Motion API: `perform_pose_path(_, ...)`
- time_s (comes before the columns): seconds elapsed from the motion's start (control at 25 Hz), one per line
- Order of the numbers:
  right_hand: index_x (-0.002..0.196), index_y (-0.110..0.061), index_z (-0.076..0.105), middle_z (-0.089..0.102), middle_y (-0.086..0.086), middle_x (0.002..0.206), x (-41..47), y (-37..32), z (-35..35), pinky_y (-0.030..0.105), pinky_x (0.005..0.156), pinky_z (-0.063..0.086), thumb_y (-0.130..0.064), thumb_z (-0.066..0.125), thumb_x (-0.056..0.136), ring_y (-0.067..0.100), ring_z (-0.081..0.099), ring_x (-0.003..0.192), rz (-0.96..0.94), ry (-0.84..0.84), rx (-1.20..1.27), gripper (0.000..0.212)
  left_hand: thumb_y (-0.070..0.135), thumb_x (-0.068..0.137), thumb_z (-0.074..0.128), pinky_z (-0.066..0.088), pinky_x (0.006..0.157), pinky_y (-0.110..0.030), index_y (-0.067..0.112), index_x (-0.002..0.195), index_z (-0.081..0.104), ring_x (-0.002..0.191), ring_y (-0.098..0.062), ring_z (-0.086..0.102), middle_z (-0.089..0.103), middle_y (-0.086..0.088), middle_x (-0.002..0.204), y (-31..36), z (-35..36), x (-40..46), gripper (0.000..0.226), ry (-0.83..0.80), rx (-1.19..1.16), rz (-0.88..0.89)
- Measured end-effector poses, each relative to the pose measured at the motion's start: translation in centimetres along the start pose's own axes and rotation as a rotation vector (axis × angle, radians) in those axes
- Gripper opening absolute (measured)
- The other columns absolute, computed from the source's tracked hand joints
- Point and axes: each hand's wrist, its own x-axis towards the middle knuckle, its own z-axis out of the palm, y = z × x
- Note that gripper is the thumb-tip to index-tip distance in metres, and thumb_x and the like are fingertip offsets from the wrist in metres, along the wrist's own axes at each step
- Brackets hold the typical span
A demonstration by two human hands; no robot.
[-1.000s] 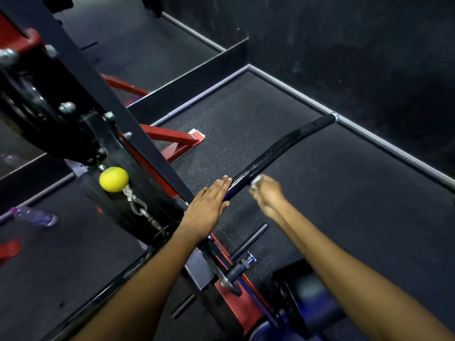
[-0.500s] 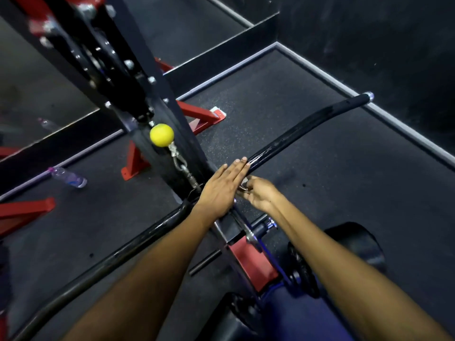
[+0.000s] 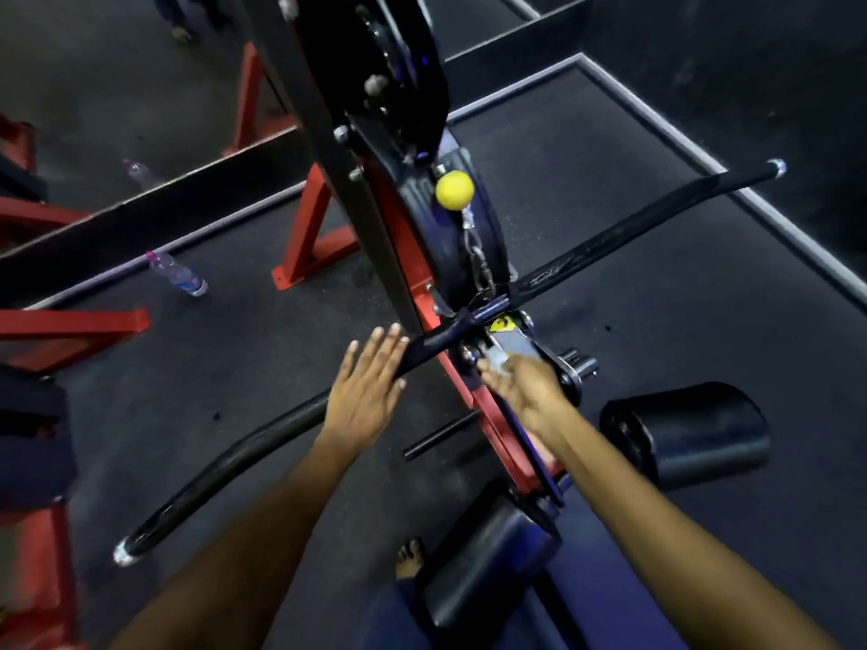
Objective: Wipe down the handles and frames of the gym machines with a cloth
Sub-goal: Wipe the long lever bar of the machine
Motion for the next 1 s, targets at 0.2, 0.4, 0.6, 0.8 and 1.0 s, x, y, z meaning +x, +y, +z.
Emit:
perform_pose_path(0.2,0.078,-0.001,0.049,0.055,0.011,0.065,1.2,1.4,5.8,0.016,0.046,0.051,0.011,0.022,0.096,0.017,0.063,0.058,0.010,0.021,0.363,0.034,0.045,0.091,0.033,0.035,0.108,-0.045,0.015,0.140,0.046,0.125,-0.027,0.054,0.054,-0.008,0.138,-3.6,-0.1,-1.6,0.058,-0.127,0.003,-0.018)
perform_pose_path(0.4,0.071,-0.010,0.046,0.054,0.005,0.062,1.9,3.0,6.5,0.019,0.052,0.048,0.012,0.024,0.091,0.010,0.056,0.050,-0.056,0.030,0.055,0.037,0.043,0.091,0.030,0.046,0.100,-0.044,0.013,0.137,0.052,0.114,-0.025,0.062,0.060,-0.007,0.132,-4.1,-0.3,-2.1,0.059,-0.208,-0.057,0.033)
perform_pose_path(0.6,0.072,-0.005,0.045,0.067,0.011,0.088,4.0,-0.3,6.0,0.023,0.077,0.055,0.007,0.019,0.095,0.022,0.069,0.078,-0.054,0.077,0.302,0.037,0.043,0.096,0.027,0.039,0.108,-0.041,0.015,0.145,0.040,0.125,-0.023,0.054,0.049,-0.005,0.143,-4.7,0.1,-2.1,0.058,-0.100,-0.070,0.074)
perform_pose_path(0.8,0.074,-0.006,0.045,0.048,0.011,0.073,1.5,6.6,8.3,0.022,0.059,0.055,0.013,0.023,0.092,0.021,0.053,0.066,0.026,-0.048,0.099,0.033,0.038,0.101,0.035,0.024,0.116,-0.038,0.017,0.153,0.017,0.141,-0.022,0.034,0.026,-0.003,0.157,-6.4,0.3,-3.3,0.058,-0.097,-0.134,0.137)
perform_pose_path(1.0,0.079,-0.006,0.047,0.050,0.010,0.080,1.6,4.8,8.2,0.025,0.074,0.054,0.011,0.023,0.093,0.019,0.052,0.069,-0.110,0.097,0.321,0.033,0.018,0.095,0.053,0.044,0.103,-0.038,0.007,0.146,0.035,0.132,-0.026,0.046,0.037,-0.009,0.151,-9.5,0.5,-6.0,0.055,-0.020,-0.296,0.282)
